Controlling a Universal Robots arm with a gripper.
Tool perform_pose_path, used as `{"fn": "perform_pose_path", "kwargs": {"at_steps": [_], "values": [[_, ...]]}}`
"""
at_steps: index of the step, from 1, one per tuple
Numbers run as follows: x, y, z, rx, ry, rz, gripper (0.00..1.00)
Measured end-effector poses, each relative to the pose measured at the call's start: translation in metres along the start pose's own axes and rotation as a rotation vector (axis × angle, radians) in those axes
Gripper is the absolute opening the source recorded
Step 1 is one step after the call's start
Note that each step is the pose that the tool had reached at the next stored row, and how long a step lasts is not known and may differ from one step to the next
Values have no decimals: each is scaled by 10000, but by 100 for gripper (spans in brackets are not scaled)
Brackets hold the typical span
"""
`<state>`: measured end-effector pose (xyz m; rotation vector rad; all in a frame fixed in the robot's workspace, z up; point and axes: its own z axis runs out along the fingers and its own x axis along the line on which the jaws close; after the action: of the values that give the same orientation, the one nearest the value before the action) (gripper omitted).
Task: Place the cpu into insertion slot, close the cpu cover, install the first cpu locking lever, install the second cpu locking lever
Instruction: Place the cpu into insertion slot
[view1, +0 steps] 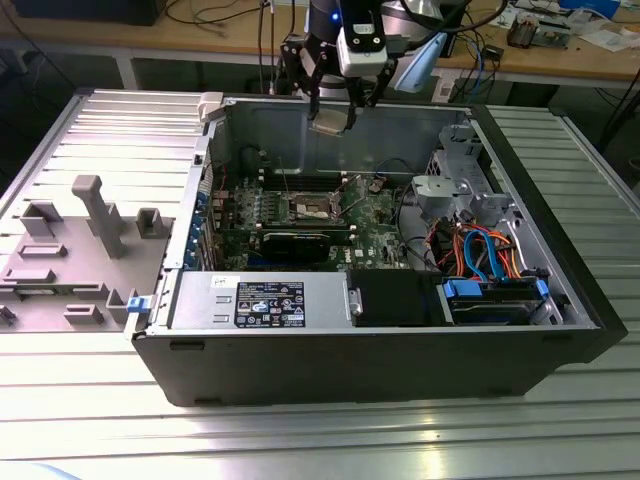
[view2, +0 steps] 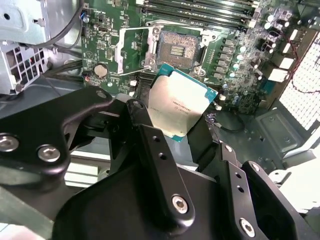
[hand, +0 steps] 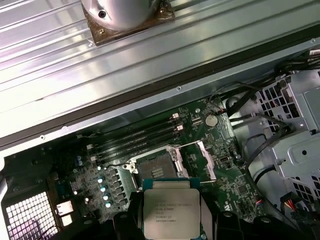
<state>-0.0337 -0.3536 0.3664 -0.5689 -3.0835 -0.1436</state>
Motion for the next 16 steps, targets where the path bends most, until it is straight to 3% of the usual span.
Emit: {"fn": "perform_pose_path", "kwargs": {"at_steps": [16], "values": [[0, 0, 3, -26, -124, 1387, 55]]}}
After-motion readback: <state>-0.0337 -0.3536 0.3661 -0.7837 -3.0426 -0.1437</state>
